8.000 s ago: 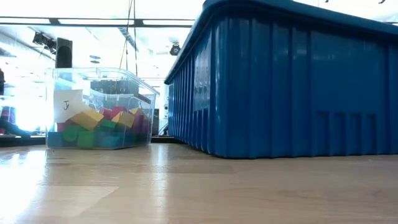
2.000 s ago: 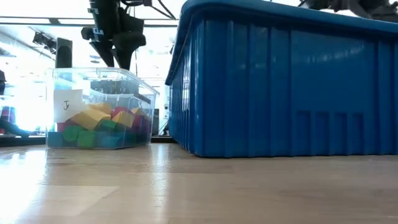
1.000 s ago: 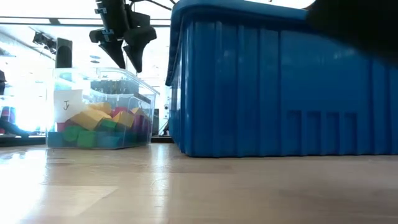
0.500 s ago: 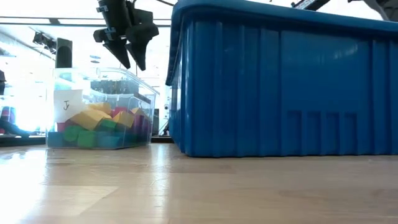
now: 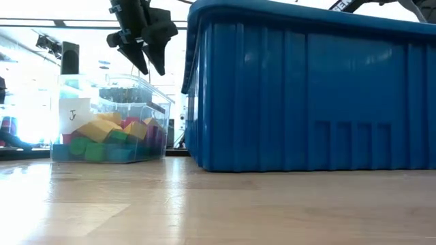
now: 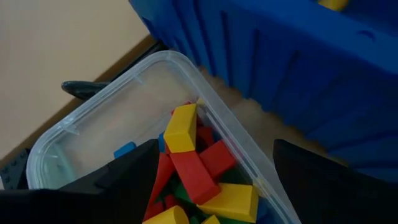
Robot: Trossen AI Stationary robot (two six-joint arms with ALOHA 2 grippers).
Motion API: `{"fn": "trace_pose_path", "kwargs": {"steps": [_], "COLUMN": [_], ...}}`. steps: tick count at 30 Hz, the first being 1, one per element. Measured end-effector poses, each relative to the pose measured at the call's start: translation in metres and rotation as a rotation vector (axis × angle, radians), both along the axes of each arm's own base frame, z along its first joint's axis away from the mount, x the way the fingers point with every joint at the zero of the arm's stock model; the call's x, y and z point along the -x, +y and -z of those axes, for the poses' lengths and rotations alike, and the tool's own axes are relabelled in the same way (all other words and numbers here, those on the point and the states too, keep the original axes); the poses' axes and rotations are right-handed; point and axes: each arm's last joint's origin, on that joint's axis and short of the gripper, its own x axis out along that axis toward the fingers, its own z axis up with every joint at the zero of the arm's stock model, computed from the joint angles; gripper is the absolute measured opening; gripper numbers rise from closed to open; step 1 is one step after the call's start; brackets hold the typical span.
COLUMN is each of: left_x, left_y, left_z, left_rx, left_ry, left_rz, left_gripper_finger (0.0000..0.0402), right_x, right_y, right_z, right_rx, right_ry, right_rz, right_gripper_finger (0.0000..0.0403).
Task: Sort blocks
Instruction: Put the yellow block into the transparent bin
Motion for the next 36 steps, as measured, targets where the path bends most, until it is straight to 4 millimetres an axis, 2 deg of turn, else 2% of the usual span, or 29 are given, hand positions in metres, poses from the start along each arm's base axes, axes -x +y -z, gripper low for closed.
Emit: {"fn": "trace_pose_path", "kwargs": {"steps": [5, 9, 12, 17, 21, 26, 30, 36], "left_x": [0.000, 0.000, 0.000, -0.001, -0.001, -0.001, -0.001, -0.001], "left_y": [0.000, 0.000, 0.000, 0.000, 0.000, 0.000, 0.000, 0.000], "left_z": [0.000, 0.000, 0.000, -0.001, -0.001, -0.001, -0.001, -0.001], "left_rx": [0.000, 0.001, 0.001, 0.000, 0.000, 0.000, 0.000, 0.000], "left_ry": [0.001, 0.001, 0.001, -0.014, -0.015, -0.015, -0.015, -0.015], "left_rz": [0.001, 0.003, 0.003, 0.003, 0.003, 0.003, 0.003, 0.002], "left_gripper_finger": [0.0324, 0.0324, 0.0324, 0.0324, 0.0324, 0.0324, 0.0324, 0.0324], "right_x": [-0.003, -0.006, -0.009, -0.015, -0.022, -0.027, -0.030, -0.033], "right_y": [0.036, 0.051, 0.058, 0.060, 0.056, 0.058, 0.063, 0.066], "right_z": [0.037, 0.050, 0.054, 0.052, 0.044, 0.040, 0.040, 0.035], "right_rx": [0.061, 0.165, 0.193, 0.210, 0.222, 0.237, 0.267, 0.401], "right_ry": [0.060, 0.052, 0.038, 0.010, -0.009, -0.017, -0.009, 0.042], "right_rz": [-0.145, -0.165, -0.189, -0.203, -0.200, -0.208, -0.214, -0.168], "right_gripper_finger": [0.0230, 0.0227, 0.0196, 0.0118, 0.0100, 0.0131, 0.0180, 0.0244]}}
